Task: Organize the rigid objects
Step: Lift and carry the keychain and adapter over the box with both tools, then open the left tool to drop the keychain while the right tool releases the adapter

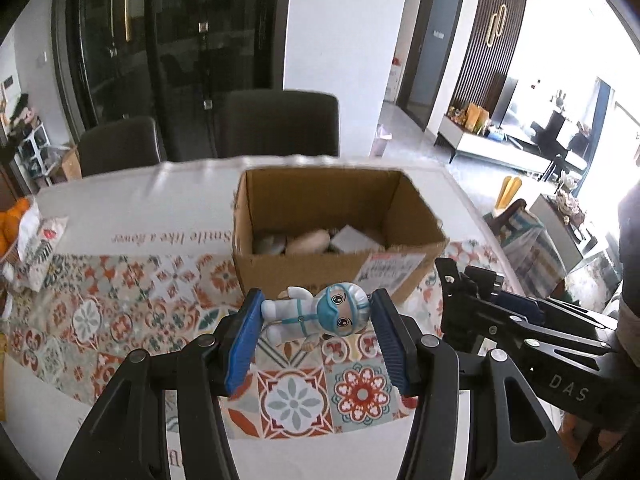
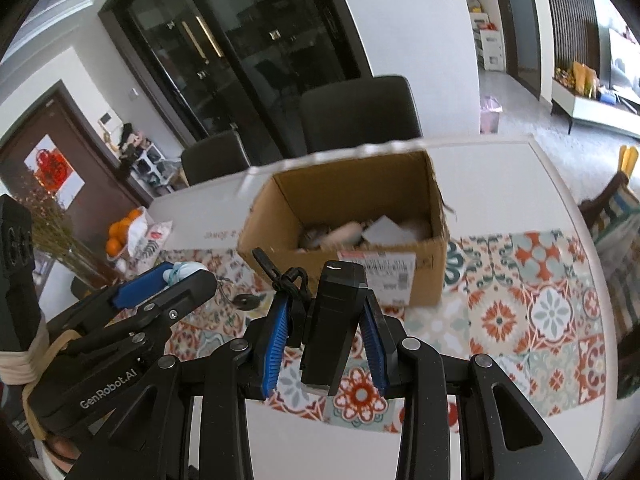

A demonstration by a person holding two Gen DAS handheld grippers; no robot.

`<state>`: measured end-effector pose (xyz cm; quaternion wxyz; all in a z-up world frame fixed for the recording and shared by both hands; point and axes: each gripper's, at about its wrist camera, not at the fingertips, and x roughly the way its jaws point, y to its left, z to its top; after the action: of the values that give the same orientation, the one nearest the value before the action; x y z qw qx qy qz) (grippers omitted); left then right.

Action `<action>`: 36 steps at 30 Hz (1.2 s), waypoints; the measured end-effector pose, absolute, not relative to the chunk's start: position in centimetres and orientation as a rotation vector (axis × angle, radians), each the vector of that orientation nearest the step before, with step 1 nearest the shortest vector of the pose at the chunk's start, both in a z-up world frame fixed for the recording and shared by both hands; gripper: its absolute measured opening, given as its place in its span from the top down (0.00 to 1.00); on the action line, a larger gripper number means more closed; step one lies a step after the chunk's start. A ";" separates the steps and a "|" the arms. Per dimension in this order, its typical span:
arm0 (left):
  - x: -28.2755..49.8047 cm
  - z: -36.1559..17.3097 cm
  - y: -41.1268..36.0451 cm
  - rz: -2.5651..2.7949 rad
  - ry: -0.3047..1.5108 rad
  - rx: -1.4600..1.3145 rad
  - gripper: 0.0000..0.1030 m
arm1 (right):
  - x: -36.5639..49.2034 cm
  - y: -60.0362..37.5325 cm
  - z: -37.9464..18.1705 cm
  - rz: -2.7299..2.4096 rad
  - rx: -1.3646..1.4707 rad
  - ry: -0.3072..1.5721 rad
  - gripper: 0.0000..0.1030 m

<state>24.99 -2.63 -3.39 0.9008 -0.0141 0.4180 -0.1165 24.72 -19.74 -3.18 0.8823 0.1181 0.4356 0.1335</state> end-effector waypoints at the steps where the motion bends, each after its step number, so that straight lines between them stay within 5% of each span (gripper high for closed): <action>1: 25.1 -2.9 -2.5 -0.241 0.854 -0.030 0.48 | 24.9 -19.7 -2.7 0.280 0.241 0.895 0.66; 20: 29.7 1.5 -2.4 -0.240 0.755 -0.022 0.48 | 30.3 -18.8 0.8 0.263 0.174 0.824 0.65; 36: 36.0 -1.1 -2.5 -0.213 0.837 -0.003 0.48 | 36.0 -17.8 -2.2 0.227 0.107 0.921 0.65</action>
<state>35.96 -2.52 -1.10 0.9083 -0.0012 0.4055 -0.1030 36.04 -17.83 -2.15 0.8882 0.0513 0.4432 0.1094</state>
